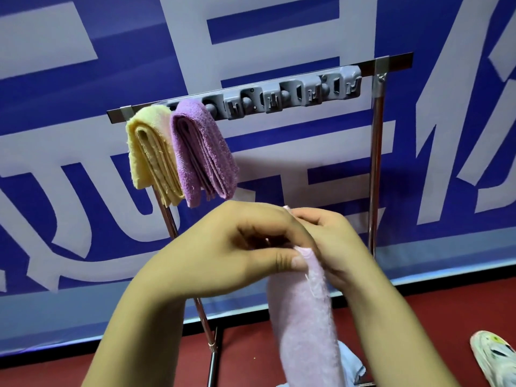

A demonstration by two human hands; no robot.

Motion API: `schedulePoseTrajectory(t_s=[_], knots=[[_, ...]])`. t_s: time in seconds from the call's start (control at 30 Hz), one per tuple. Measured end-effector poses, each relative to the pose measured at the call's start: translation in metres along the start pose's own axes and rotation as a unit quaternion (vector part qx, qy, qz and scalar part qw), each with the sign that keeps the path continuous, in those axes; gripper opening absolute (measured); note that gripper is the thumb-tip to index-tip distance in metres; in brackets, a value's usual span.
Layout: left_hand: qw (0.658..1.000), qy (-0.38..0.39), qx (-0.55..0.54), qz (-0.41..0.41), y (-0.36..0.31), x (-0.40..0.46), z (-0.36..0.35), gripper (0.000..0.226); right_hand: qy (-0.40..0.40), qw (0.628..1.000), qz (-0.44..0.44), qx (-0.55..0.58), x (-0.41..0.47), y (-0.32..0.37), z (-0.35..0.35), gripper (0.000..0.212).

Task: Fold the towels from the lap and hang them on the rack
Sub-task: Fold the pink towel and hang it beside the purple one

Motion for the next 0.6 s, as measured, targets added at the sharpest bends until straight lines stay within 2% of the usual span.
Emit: schedulePoseTrajectory(t_s=[0.13, 0.3, 0.5, 0.6], knots=[[0.993, -0.077, 0.069, 0.065, 0.023, -0.005, 0.012, 0.013, -0.004, 0.999, 0.045, 0.016, -0.012, 0.015, 0.009, 0.016], [0.982, -0.128, 0.120, 0.071, 0.022, -0.006, 0.011, 0.015, 0.008, 0.996, 0.088, -0.010, -0.025, 0.033, 0.004, 0.017], [0.973, -0.189, 0.105, 0.086, 0.021, -0.014, 0.018, 0.012, 0.017, 0.995, 0.090, -0.029, -0.027, 0.037, 0.005, 0.015], [0.971, -0.197, 0.101, 0.088, 0.020, -0.016, 0.019, 0.014, 0.034, 0.997, 0.073, -0.016, -0.027, 0.035, 0.003, 0.025]])
Point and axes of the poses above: each hand's wrist, its own x-axis towards the middle knuckle, its own z-axis out of the back of the hand, y = z × x, the point moved 7 cm from there along x, towards the middle knuckle, and after that the axes turned 8 degrees about z, right-handed, at the moved point
